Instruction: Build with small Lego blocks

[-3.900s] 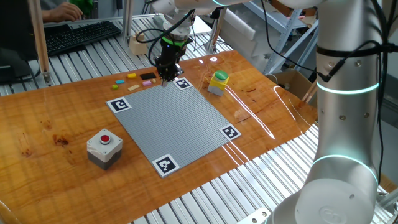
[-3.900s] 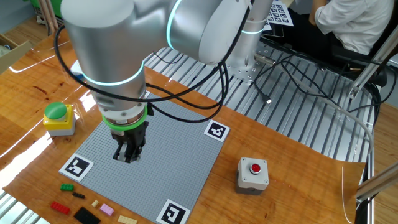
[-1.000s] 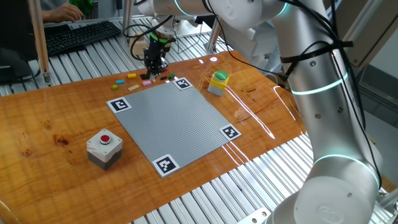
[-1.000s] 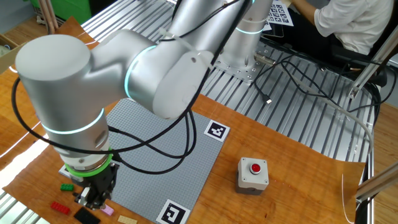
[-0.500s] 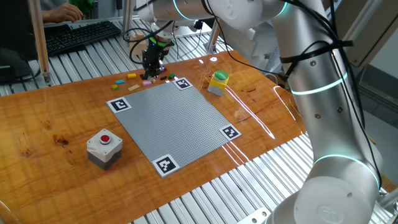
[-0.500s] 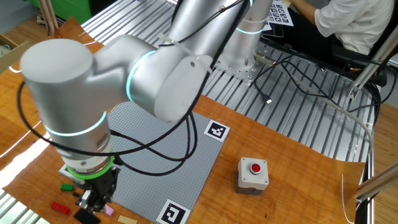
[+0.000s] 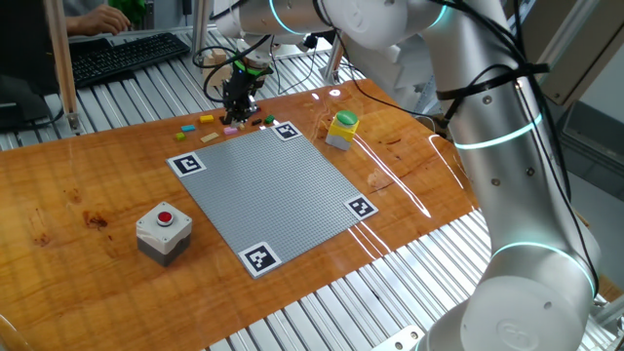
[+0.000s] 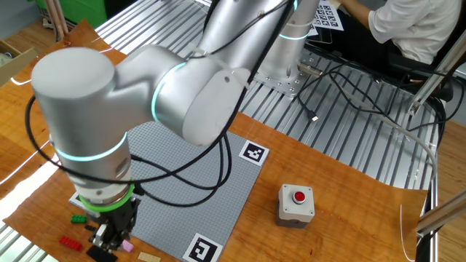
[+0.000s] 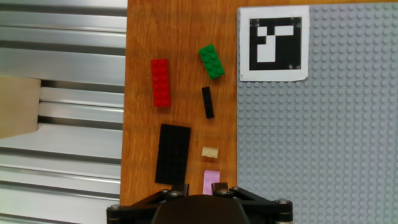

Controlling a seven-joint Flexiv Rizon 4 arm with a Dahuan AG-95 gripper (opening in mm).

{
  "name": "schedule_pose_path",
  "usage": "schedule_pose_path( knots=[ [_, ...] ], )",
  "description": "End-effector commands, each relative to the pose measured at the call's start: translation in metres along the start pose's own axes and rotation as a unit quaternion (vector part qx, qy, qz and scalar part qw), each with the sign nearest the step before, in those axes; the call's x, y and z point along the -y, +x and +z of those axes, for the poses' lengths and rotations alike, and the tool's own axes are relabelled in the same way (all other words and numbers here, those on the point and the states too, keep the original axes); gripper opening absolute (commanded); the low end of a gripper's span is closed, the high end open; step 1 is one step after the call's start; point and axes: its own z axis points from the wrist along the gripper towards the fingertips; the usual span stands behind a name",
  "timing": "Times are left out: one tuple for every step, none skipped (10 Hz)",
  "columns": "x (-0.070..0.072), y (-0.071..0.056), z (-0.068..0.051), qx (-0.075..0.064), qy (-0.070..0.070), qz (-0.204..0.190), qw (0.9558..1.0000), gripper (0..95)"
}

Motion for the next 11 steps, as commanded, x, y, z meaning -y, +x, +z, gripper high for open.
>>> schedule_pose_path(
  knots=[
    [0.0009, -0.0001, 0.0015, 0.002, -0.002, -0.004, 1.0000, 19.0],
    [0.0010, -0.0002, 0.0027, 0.003, -0.002, -0.007, 1.0000, 19.0],
    [0.0016, -0.0003, 0.0047, 0.005, -0.002, -0.009, 0.9999, 19.0],
    [0.0019, -0.0003, 0.0058, 0.005, -0.002, -0.009, 0.9999, 19.0],
    [0.0020, -0.0003, 0.0060, 0.005, -0.001, -0.010, 0.9999, 19.0],
    [0.0025, -0.0007, 0.0066, 0.005, 0.000, -0.011, 0.9999, 38.0],
    [0.0031, -0.0009, 0.0071, 0.007, 0.001, -0.012, 0.9999, 38.0],
    [0.0034, -0.0011, 0.0073, 0.007, 0.002, -0.013, 0.9999, 38.0],
    [0.0041, -0.0012, 0.0077, 0.008, 0.006, -0.016, 0.9998, 38.0],
    [0.0058, -0.0011, 0.0086, 0.008, 0.008, -0.017, 0.9998, 38.0],
    [0.0091, -0.0003, 0.0100, 0.010, 0.010, -0.020, 0.9997, 38.0]
  ],
)
